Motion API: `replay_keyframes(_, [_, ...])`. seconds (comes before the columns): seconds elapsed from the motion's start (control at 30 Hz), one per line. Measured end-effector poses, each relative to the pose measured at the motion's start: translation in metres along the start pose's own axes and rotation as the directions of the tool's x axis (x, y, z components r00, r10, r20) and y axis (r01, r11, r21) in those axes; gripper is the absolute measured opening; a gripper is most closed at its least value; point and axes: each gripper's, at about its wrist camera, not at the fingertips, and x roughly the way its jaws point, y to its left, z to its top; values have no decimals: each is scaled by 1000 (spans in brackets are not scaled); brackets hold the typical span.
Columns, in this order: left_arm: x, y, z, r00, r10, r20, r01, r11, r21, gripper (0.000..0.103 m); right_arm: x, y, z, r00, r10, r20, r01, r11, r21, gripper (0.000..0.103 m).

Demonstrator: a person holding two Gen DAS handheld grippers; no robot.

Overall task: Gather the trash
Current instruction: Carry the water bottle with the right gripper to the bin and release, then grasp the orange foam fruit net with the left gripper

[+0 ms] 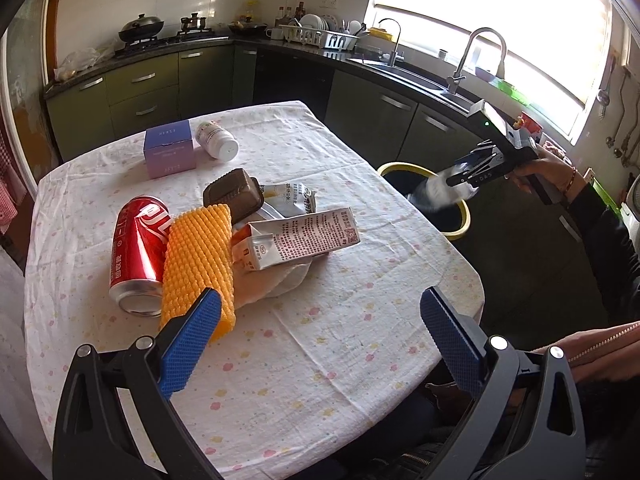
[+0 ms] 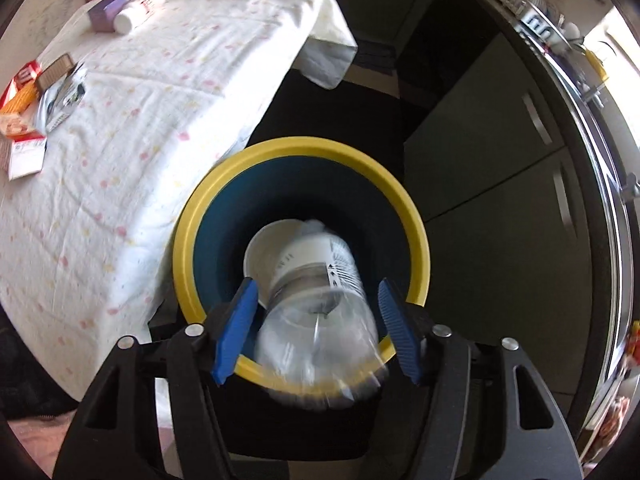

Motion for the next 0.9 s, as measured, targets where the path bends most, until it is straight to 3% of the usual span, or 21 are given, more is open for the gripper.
replay_keyframes(0.2, [-5,8,-1,999,40,12,-40,999,3,98,-32,21,-15,990,-2,141,-7,998,61,62])
replay_keyframes(0.37, [-10,23,0,996,85,16,-85,996,-4,98,-50,63,-41,968,35,249,-63,992,108,65])
replay_keyframes(0.57, [9,37,2,991,132,-9,-132,991,15,97,-57,106,-62,944,118,308,-165,978,130,65])
replay_keyframes(0.7, [27,44,-1,984,176,-36,-175,984,27,87,-57,120,-68,934,148,326,-202,969,139,66])
replay_keyframes(0.8, [39,53,-7,984,164,-71,-164,986,4,73,-57,128,-71,924,171,342,-235,960,155,67])
replay_keyframes(0.9, [48,59,-13,984,148,-99,-150,989,-14,68,-53,132,-75,920,179,349,-253,951,178,67])
